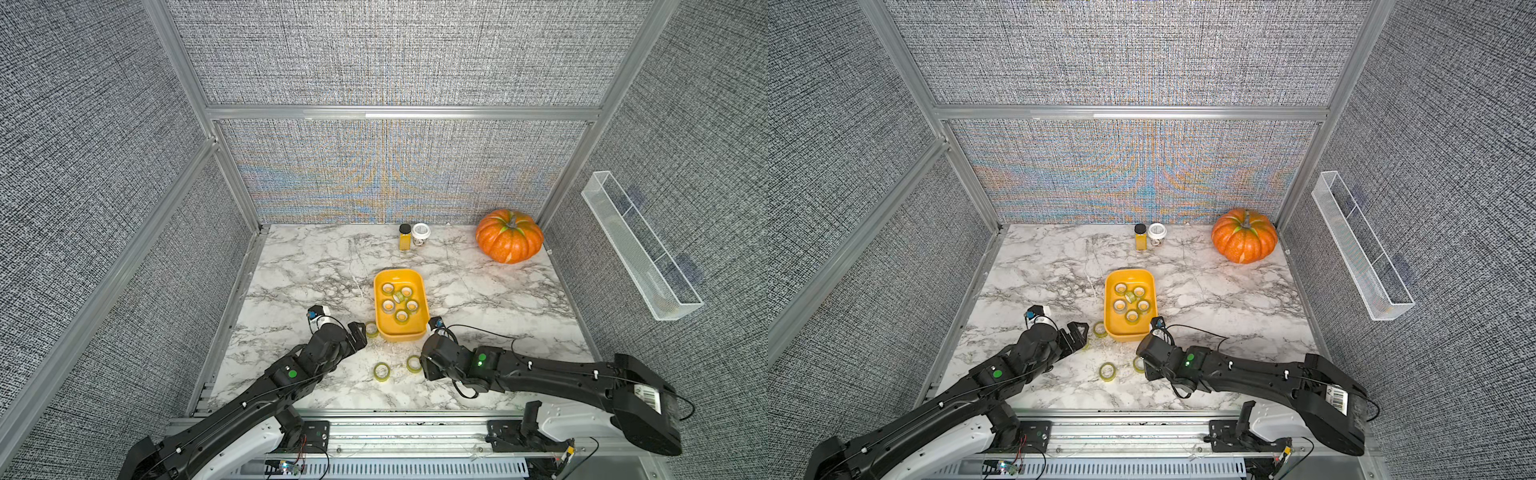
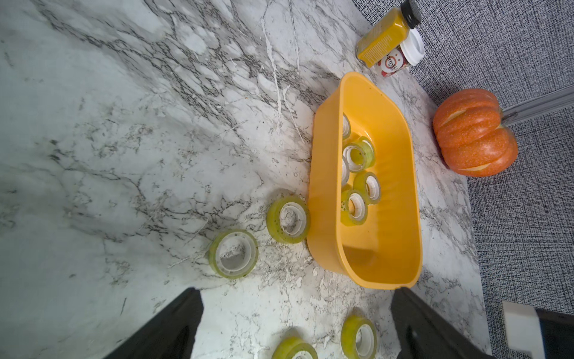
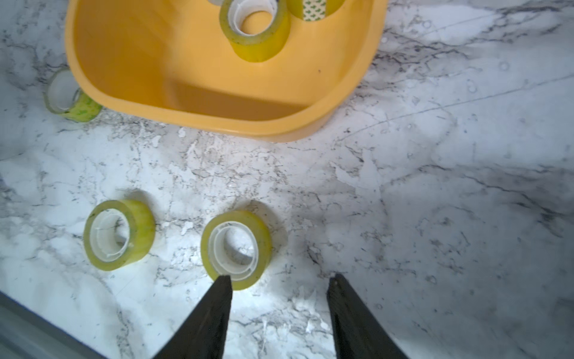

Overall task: Put the transparent tape into the storage box
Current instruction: Pick up the tape at the center of the board.

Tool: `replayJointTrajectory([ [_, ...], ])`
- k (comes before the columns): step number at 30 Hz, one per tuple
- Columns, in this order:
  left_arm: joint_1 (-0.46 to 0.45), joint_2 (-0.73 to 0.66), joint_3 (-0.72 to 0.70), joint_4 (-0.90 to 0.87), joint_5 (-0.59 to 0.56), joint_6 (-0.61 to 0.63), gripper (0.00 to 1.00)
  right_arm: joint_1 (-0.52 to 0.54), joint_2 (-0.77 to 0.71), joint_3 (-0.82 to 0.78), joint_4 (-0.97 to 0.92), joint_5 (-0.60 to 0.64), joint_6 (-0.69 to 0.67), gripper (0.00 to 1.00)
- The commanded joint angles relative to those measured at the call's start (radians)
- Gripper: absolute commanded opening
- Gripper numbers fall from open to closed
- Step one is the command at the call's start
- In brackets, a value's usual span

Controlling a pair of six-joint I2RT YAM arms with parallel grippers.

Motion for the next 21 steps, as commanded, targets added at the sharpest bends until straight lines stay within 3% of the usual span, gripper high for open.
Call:
replayJointTrajectory([
  [1,0.001,-0.001,0.005,0.015,0.011,0.012,1.0,0.014,0.049,0.025,0.052,-0.065,-0.056,0.53],
  [16,0.001,-0.06,-0.012,-0.016,-0.012,0.02,1.0,0.037,0.322,0.18,0.008,-0.023,-0.096,0.42],
  [21,0.0,-0.039,-0.003,-0.023,-0.008,0.027,1.0,0.039,0.356,0.19,-0.025,0.015,-0.092,0.31],
])
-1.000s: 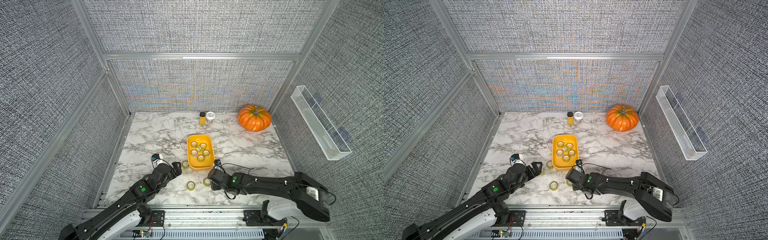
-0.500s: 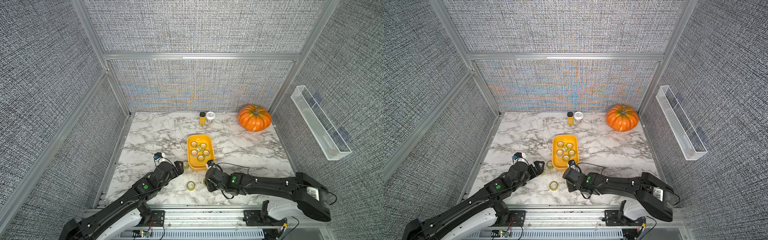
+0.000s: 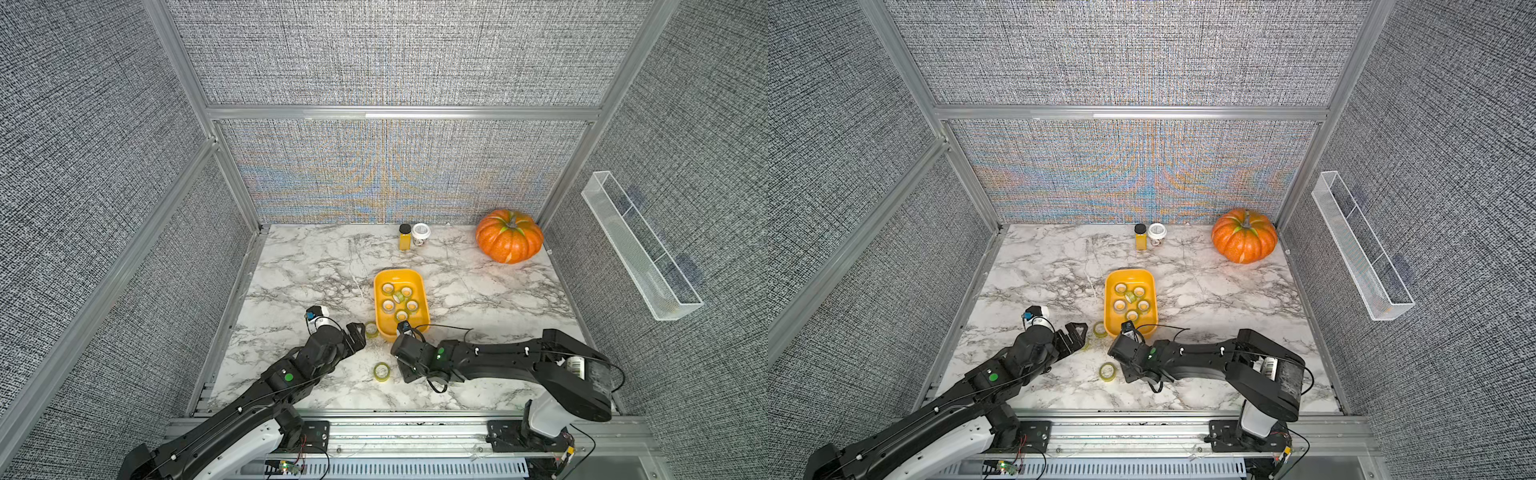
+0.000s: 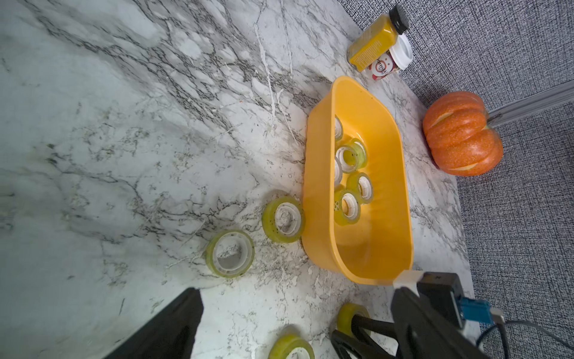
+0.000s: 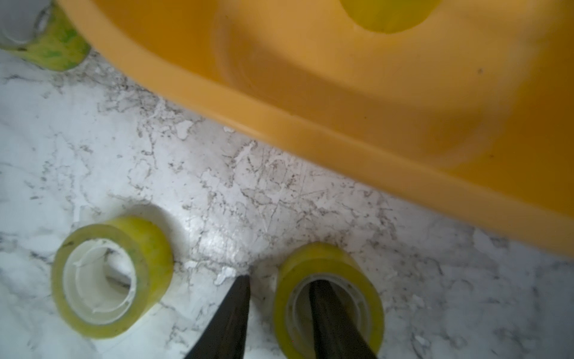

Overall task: Put the transparent tape into the storage box
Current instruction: Pick up the tape at the center of the board, then place the tape in the storage box.

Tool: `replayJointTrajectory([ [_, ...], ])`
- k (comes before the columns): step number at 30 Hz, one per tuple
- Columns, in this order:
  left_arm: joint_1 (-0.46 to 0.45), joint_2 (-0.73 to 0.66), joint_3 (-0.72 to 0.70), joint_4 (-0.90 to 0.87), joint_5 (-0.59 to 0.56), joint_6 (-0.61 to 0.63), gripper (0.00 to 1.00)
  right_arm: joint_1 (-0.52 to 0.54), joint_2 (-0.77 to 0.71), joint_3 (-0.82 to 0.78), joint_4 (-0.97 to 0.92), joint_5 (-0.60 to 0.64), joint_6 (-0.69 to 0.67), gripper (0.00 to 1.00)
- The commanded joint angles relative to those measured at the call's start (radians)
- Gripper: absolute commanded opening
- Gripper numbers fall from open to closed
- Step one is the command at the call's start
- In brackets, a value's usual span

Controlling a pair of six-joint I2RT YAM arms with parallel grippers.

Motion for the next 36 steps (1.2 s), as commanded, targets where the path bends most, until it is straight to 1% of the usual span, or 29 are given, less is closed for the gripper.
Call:
replayJointTrajectory([
  [1,0.001,0.006,0.013,-0.015,-0.008,0.015,1.0,0.0,0.0,-0.004,-0.053,0.045,0.006,0.26],
  [4,0.001,0.0,0.014,-0.016,-0.017,0.014,1.0,0.0,-0.045,-0.023,-0.067,0.074,0.017,0.13],
  [8,0.001,-0.016,0.024,-0.006,-0.05,0.025,1.0,-0.001,-0.142,-0.024,-0.104,0.099,0.017,0.04],
  [13,0.001,0.019,0.098,0.005,-0.091,0.079,1.0,-0.027,-0.281,0.041,-0.144,0.095,-0.046,0.04],
  [17,0.013,0.098,0.165,0.014,-0.124,0.1,1.0,-0.098,-0.318,0.121,-0.121,0.067,-0.136,0.06],
  [20,0.06,0.157,0.176,0.065,-0.11,0.125,1.0,-0.185,-0.269,0.187,-0.082,-0.019,-0.206,0.07],
  [23,0.151,0.211,0.159,0.123,0.001,0.135,1.0,-0.263,-0.167,0.253,-0.045,-0.101,-0.262,0.07],
  [25,0.177,0.23,0.163,0.126,0.016,0.139,1.0,-0.309,-0.09,0.305,-0.042,-0.16,-0.284,0.06],
  [30,0.215,0.243,0.18,0.107,0.024,0.175,1.0,-0.379,0.086,0.403,0.0,-0.207,-0.329,0.05],
  [36,0.225,0.211,0.138,0.11,0.026,0.175,1.0,-0.411,0.255,0.52,-0.014,-0.209,-0.357,0.05],
])
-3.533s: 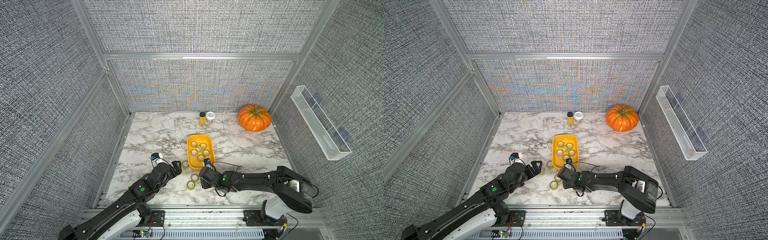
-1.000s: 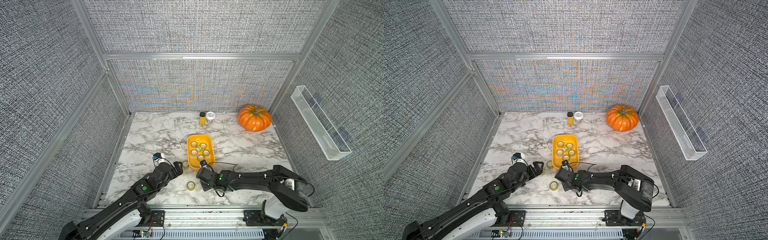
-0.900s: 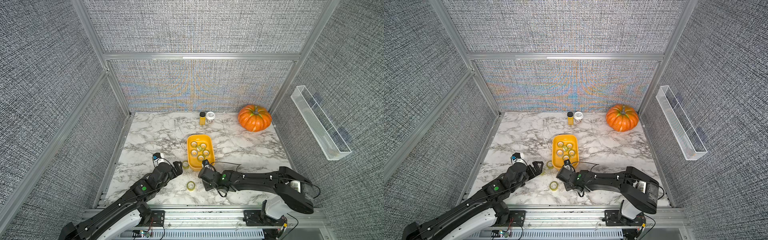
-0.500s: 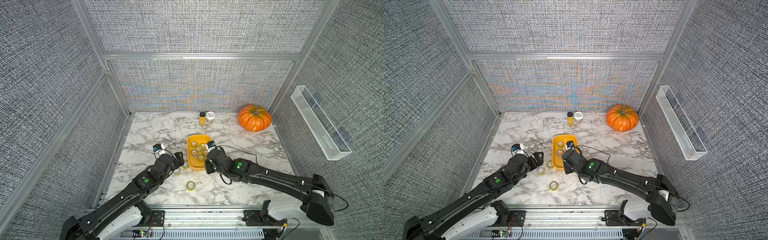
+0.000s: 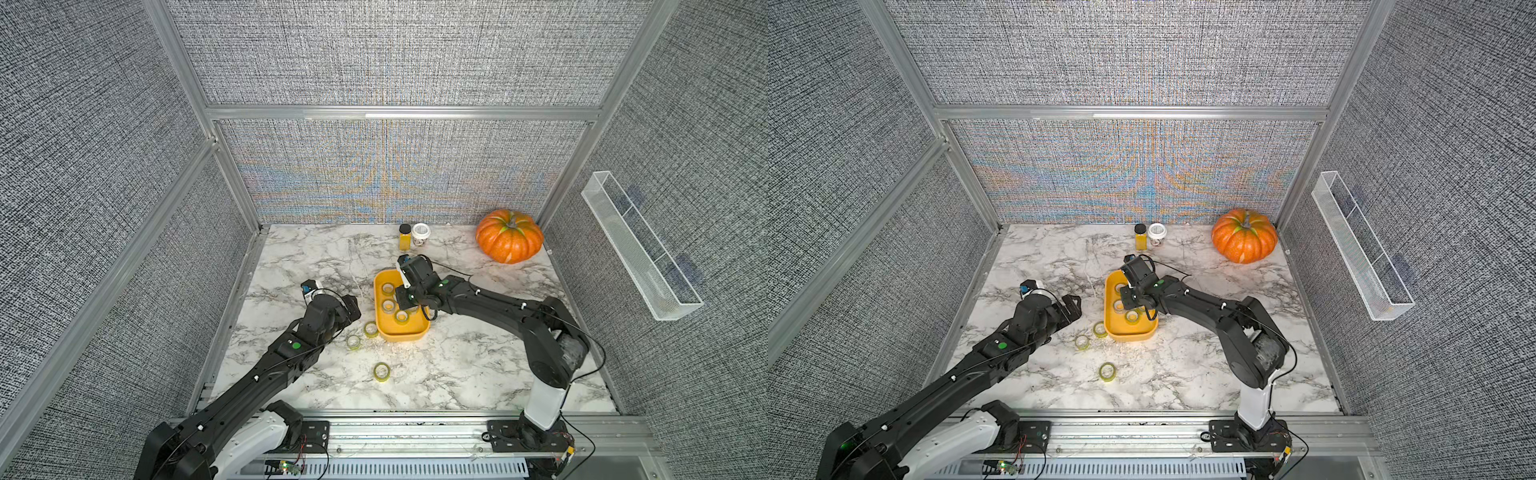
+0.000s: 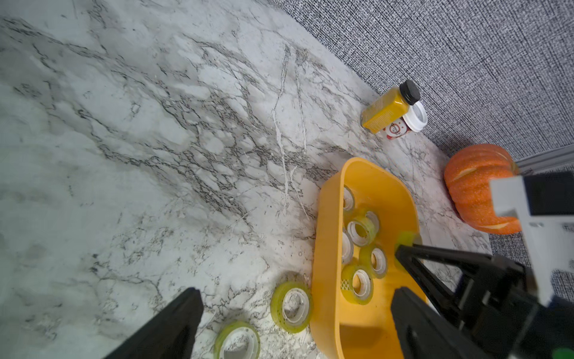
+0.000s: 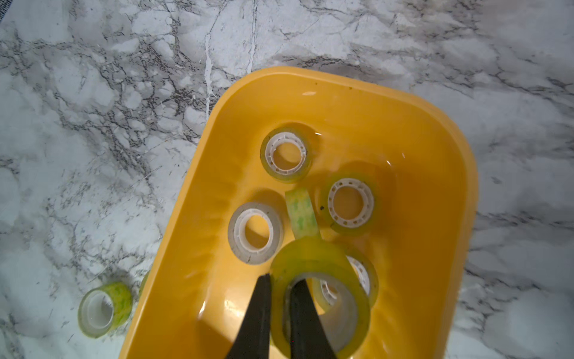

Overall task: Put the transparent tape into the storage box
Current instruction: Place the tape in the storage box.

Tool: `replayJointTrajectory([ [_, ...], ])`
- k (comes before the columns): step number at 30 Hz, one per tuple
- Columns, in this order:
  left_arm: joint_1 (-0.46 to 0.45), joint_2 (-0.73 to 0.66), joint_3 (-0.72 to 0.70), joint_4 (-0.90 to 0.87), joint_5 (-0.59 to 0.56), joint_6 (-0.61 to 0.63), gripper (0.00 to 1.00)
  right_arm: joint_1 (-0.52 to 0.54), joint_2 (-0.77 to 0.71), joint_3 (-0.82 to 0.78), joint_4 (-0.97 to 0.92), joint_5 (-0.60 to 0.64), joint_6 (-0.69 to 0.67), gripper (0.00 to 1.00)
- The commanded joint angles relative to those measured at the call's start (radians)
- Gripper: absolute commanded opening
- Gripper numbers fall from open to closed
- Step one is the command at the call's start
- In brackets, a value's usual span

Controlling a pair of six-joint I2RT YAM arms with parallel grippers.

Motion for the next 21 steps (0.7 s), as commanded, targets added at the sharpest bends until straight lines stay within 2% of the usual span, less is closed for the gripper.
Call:
replayJointTrajectory([
  [1,0.006,-0.015,-0.034,0.021,0.012,0.006,1.0,-0.008,0.054,0.046,0.01,-0.016,-0.033,0.05],
  [6,0.007,-0.029,-0.081,0.027,0.024,-0.009,1.0,-0.034,0.147,0.101,0.003,0.0,-0.039,0.04],
  [13,0.009,-0.041,-0.084,0.03,0.015,-0.002,1.0,-0.05,0.191,0.135,-0.009,0.036,-0.062,0.04],
  [21,0.01,0.007,-0.056,0.029,0.044,-0.004,1.0,-0.035,0.22,0.158,-0.012,-0.007,-0.068,0.03],
])
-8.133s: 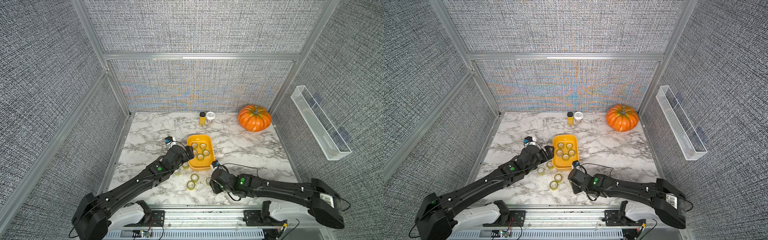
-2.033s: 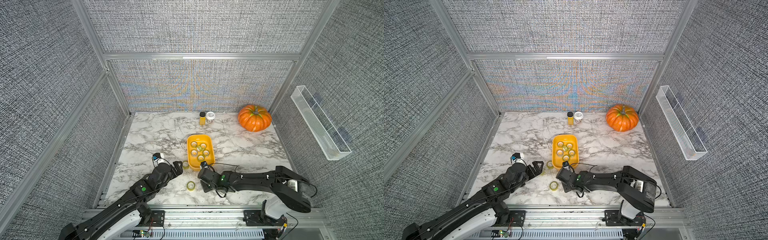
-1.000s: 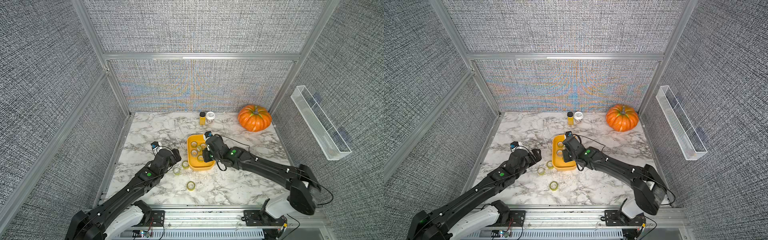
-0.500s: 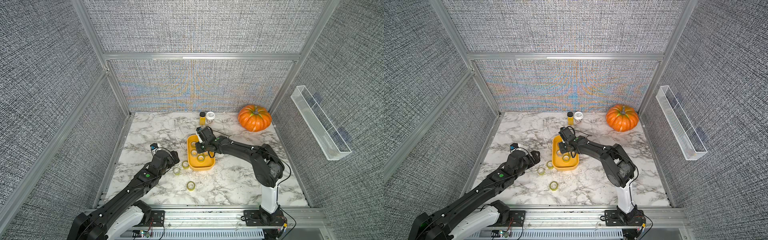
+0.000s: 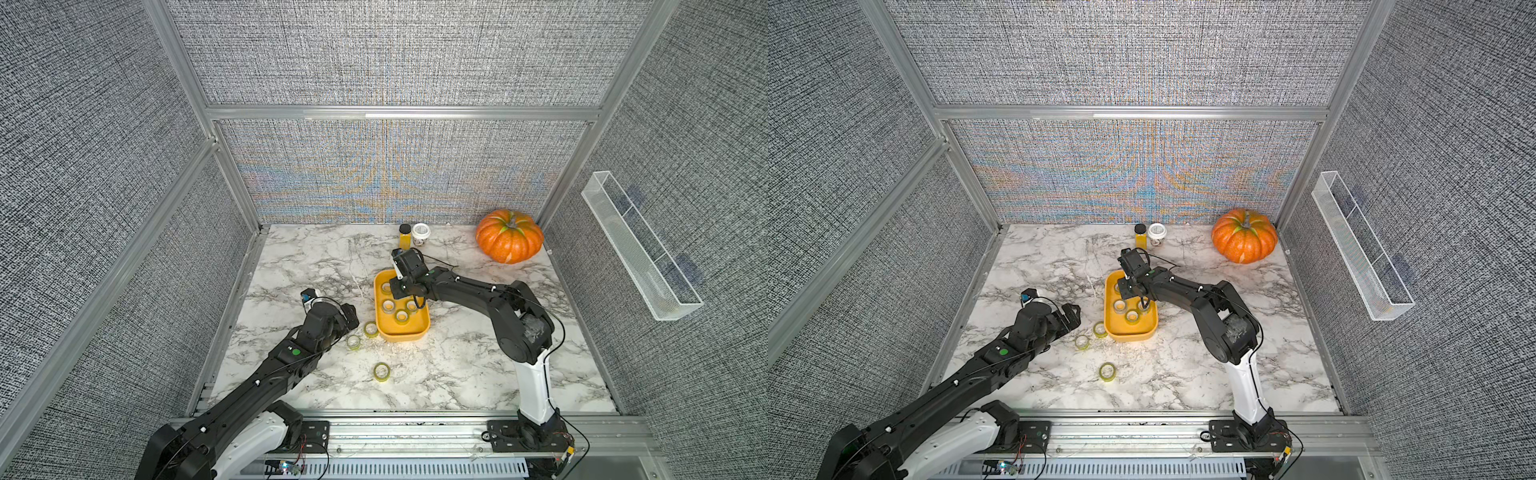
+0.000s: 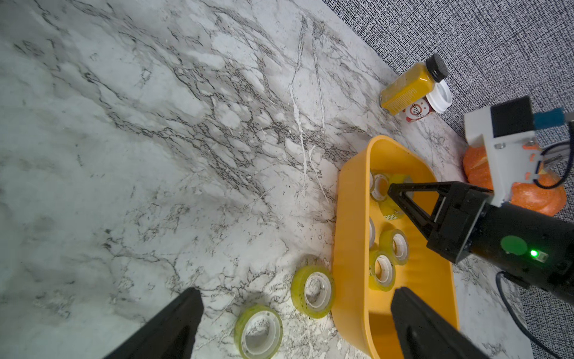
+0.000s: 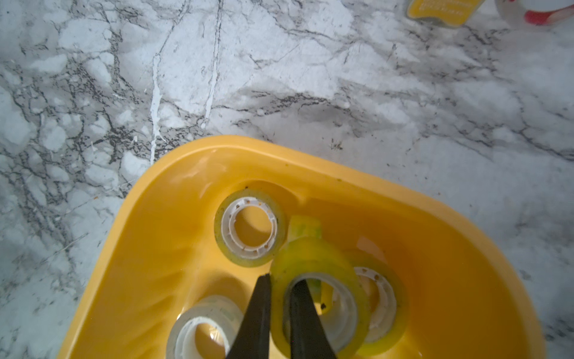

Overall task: Put the transparent tape into the storage box
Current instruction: Place the tape in the storage box.

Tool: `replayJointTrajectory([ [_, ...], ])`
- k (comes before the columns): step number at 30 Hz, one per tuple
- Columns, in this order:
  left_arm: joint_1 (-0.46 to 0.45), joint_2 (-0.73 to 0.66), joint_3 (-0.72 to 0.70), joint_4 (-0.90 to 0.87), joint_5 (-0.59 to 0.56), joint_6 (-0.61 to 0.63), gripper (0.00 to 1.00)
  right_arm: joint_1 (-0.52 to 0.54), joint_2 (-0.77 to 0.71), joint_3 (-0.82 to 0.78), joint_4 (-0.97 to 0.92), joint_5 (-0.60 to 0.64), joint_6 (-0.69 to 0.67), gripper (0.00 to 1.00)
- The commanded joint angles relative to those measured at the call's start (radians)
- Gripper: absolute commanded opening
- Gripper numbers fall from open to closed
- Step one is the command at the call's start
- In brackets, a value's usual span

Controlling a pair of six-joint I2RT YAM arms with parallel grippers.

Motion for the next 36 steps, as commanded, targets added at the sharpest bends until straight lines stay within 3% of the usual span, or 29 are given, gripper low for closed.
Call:
replayJointTrajectory([
  [1,0.001,0.006,0.015,0.005,0.017,0.006,1.0,0.022,-0.007,-0.021,-0.053,-0.03,-0.002,0.03],
  [10,0.0,-0.084,-0.015,-0.036,0.006,-0.003,1.0,0.082,-0.192,-0.164,-0.046,-0.03,0.043,0.02],
  [15,0.001,-0.123,-0.027,-0.045,0.013,-0.013,1.0,0.082,-0.267,-0.161,-0.12,0.018,0.039,0.02],
  [26,0.001,-0.141,-0.023,-0.059,0.021,-0.014,1.0,0.062,-0.154,-0.124,-0.138,0.009,0.028,0.04],
  [28,0.001,-0.147,-0.022,-0.064,0.015,-0.012,1.0,0.066,-0.144,-0.132,-0.115,-0.014,0.029,0.11],
  [33,0.001,-0.152,-0.026,-0.067,0.01,-0.012,1.0,0.074,-0.147,-0.129,-0.095,-0.019,0.023,0.43],
  [36,-0.001,-0.147,-0.028,-0.063,0.011,-0.012,1.0,0.073,-0.151,-0.113,-0.109,0.0,0.019,0.49],
])
